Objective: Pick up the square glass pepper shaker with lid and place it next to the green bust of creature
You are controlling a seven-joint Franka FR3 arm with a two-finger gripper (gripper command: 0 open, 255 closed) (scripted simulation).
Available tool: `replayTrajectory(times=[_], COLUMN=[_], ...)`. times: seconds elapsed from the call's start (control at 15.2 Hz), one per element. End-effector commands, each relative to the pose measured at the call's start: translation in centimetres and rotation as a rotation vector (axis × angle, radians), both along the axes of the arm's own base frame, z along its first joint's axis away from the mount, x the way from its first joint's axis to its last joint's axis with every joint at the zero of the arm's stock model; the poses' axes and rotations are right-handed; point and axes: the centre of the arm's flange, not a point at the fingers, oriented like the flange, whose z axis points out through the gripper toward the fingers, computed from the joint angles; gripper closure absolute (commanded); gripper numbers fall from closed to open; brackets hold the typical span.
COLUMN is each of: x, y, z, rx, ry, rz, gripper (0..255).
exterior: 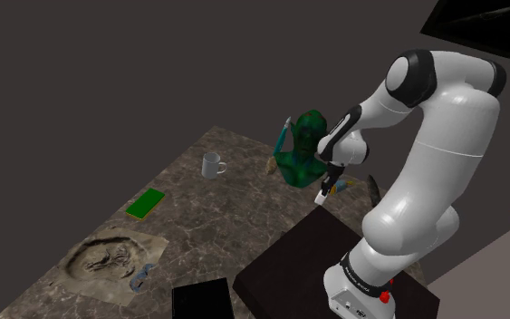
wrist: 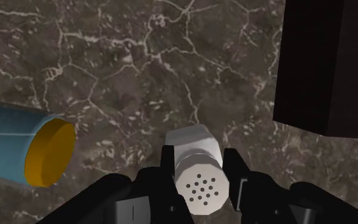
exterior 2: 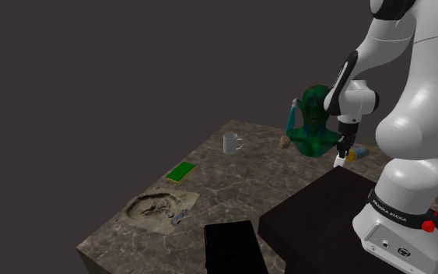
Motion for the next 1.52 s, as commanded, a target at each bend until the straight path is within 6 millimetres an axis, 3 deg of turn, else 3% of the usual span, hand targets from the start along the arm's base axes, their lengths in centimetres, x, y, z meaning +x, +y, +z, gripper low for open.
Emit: replayTrajectory(times=[0.0,0.33,0.4,0.73,0.99,1.45], x=[-0.1,-0.1,-0.1,-0.1,0.6,0.6], y=[0.1,0.1,0.1,0.1,0.0,0.0], z=[-0.3,-0.3,-0.3,-0.3,4.7,4.7], rx=[0.001,0.001,0.001,0.001,0.001,0.001], ry=[0.001,0.001,0.001,0.001,0.001,0.001], rz=[0.0,0.0,0.0,0.0,0.0,0.0], gripper=[255,255,0,0,0,0])
